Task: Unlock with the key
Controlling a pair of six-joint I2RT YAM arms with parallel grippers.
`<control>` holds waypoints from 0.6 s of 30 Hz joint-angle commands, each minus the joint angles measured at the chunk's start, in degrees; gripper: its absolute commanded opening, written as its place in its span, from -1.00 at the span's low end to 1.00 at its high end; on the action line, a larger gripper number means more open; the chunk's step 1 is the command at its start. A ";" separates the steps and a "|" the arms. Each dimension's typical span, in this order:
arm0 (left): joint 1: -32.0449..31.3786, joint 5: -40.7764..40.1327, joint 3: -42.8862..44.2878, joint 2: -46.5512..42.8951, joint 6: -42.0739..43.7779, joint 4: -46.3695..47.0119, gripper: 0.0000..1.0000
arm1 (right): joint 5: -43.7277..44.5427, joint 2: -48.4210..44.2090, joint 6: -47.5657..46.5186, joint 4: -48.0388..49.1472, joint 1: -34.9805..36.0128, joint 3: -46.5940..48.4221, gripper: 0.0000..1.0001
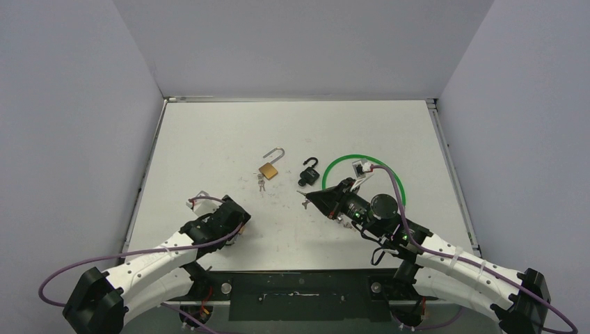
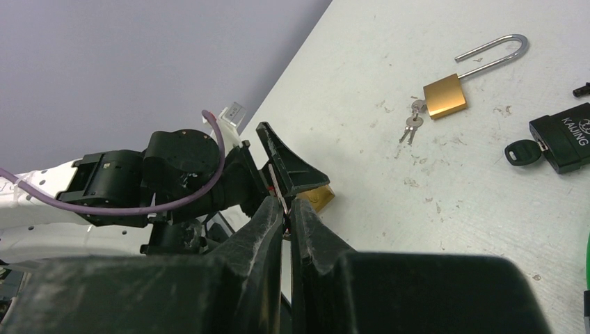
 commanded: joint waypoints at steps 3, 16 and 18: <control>5.75 -3.52 2.22 8.63 14.02 9.11 0.95 | 0.83 -0.29 0.94 0.81 -0.50 1.05 -1.00; 6.67 7.64 12.98 24.63 36.14 16.29 0.28 | 1.63 -1.50 1.89 -0.31 -0.48 -0.01 -1.00; 6.68 9.45 12.17 25.83 36.27 17.49 0.07 | 1.64 -1.63 1.95 -0.25 -0.52 -0.26 -1.00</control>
